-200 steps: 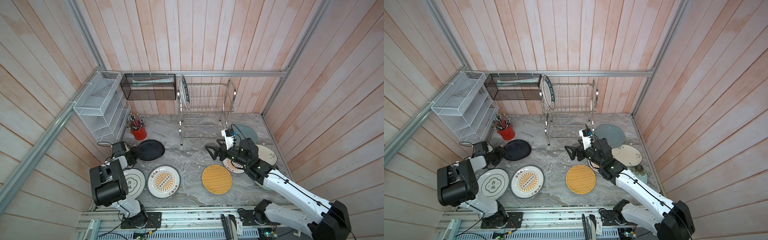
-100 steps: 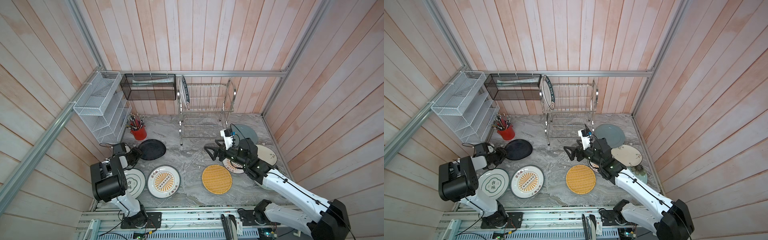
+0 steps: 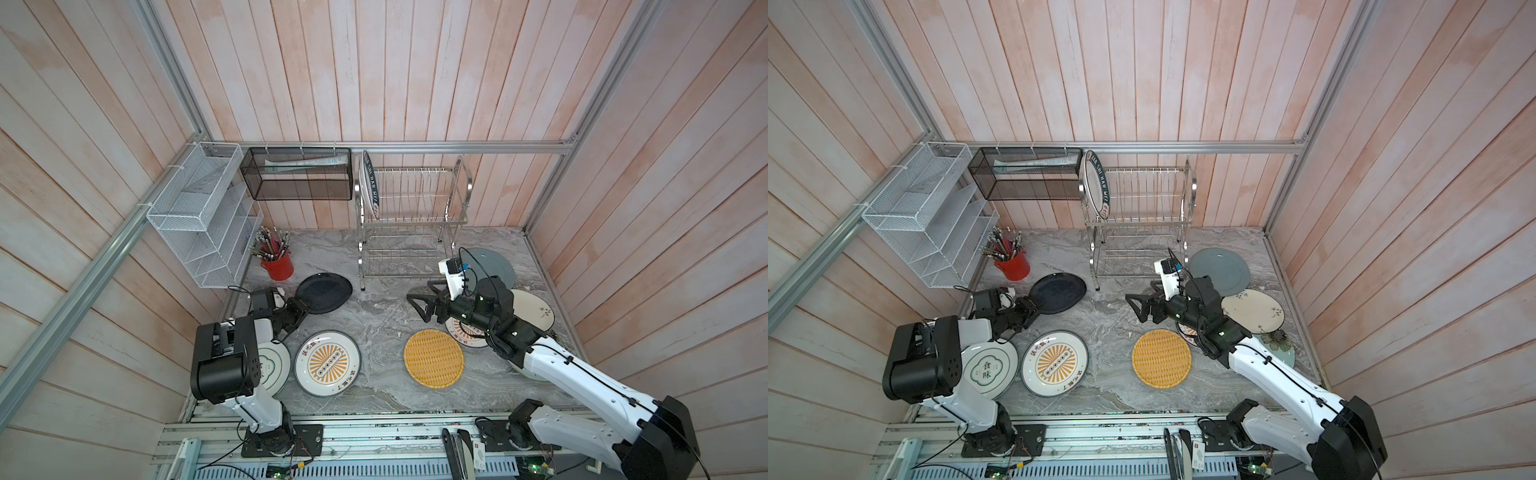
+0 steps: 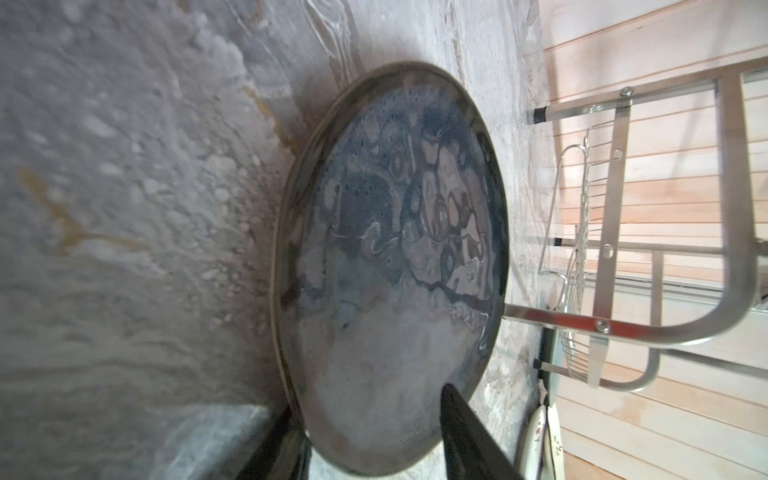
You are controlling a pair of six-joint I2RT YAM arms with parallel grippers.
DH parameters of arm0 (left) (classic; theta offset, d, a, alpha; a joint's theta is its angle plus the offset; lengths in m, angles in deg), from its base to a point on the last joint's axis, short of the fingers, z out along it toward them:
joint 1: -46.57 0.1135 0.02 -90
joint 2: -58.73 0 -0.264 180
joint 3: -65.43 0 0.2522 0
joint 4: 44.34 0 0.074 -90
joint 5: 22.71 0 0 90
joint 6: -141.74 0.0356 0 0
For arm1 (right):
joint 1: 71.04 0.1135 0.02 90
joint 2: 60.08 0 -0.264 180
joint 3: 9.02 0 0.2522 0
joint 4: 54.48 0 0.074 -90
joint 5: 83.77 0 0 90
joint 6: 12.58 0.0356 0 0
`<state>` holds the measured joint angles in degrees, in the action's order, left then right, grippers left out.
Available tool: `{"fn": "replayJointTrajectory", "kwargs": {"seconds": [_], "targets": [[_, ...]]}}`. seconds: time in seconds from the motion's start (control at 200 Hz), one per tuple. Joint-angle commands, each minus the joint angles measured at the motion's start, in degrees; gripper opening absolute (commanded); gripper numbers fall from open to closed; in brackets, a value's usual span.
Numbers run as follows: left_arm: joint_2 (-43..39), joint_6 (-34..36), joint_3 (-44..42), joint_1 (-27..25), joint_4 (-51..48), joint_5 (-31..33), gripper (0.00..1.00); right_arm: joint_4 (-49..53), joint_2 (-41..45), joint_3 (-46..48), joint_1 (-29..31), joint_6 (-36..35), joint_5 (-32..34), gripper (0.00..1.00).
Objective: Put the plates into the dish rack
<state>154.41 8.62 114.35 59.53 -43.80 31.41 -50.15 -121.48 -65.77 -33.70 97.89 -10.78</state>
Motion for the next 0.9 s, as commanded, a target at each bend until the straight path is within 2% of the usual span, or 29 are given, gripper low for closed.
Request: {"fn": "replayJointTrajectory", "kwargs": {"seconds": [0.0,0.26,0.415,0.59,0.725,0.895], "targets": [[1.37,-5.14,-0.76,0.07,3.38,0.50,0.52,-1.17,0.10,0.67,-0.30,1.23,-1.51,0.98],[4.78,-8.22,2.28,0.14,0.74,5.18,0.46,-0.60,1.04,0.79,-0.25,1.73,-1.63,0.98],[6.92,-10.36,1.76,0.15,2.58,6.18,0.45,-0.04,1.54,0.66,-0.36,1.54,-1.39,0.98],[9.47,-10.68,2.49,0.15,3.36,6.52,0.36,0.42,1.52,0.46,-0.46,1.82,-1.59,0.98],[10.98,-9.73,4.71,0.23,0.35,7.73,0.31,0.92,1.98,0.23,-0.55,1.98,-1.53,0.98],[13.28,-8.34,7.34,0.23,-1.08,8.17,0.14,1.87,3.00,0.09,-0.63,2.17,-0.75,0.98]]}}
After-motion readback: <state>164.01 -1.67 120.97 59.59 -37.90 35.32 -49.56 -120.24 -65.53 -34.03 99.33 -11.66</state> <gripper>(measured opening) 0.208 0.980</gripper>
